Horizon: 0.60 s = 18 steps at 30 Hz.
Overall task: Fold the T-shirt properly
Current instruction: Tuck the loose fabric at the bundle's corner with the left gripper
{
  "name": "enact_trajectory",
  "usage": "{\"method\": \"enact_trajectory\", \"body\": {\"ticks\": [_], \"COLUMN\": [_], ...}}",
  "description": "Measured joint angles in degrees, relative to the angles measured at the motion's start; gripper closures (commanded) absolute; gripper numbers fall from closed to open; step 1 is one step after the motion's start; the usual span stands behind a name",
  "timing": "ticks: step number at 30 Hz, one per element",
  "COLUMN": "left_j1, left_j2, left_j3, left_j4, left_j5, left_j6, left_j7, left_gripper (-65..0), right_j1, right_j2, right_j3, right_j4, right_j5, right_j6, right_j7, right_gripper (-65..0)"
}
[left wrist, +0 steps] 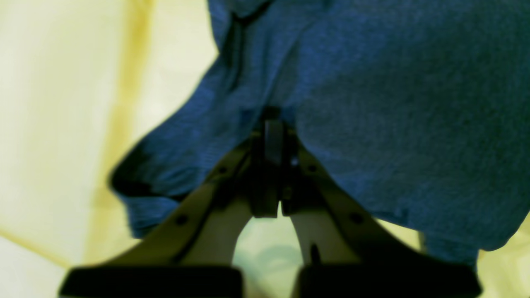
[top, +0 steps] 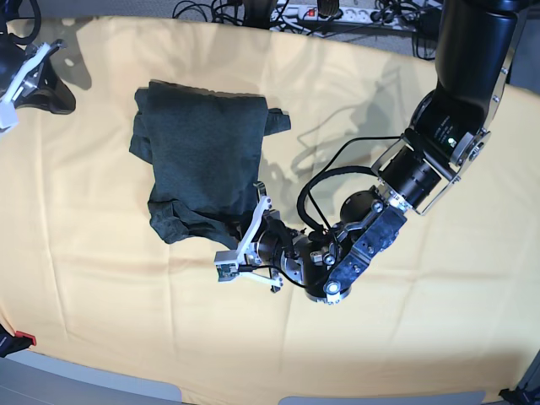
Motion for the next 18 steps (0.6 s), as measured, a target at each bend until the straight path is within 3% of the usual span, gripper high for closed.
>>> {"method": "enact_trajectory", "body": {"ticks": [7, 11, 18], "left_j1": [0.6, 0.8, 1.0], "left_j2": [0.0, 0.0, 4.3], "left_j3": [0.0, 0.0, 0.0], "left_j4": [0.0, -0.3, -5.0], "left_j5": [-0.6, -0.4, 3.5], "left_j6": [0.0, 0.0, 0.2], "left_j7": [0.0, -3.5, -5.9], "left_gripper": [0.0, 0.0, 0.0], "right_j1": [0.7, 0.7, 0.7], "right_j2": [0.0, 0.0, 0.0], "right_j3": [0.0, 0.0, 0.0], "right_j4": [0.0, 0.0, 0.0], "right_j5": [0.0, 0.0, 0.0], "right_j6": [0.0, 0.0, 0.0], "right_j7": [0.0, 0.0, 0.0], "right_gripper": [0.0, 0.0, 0.0]}}
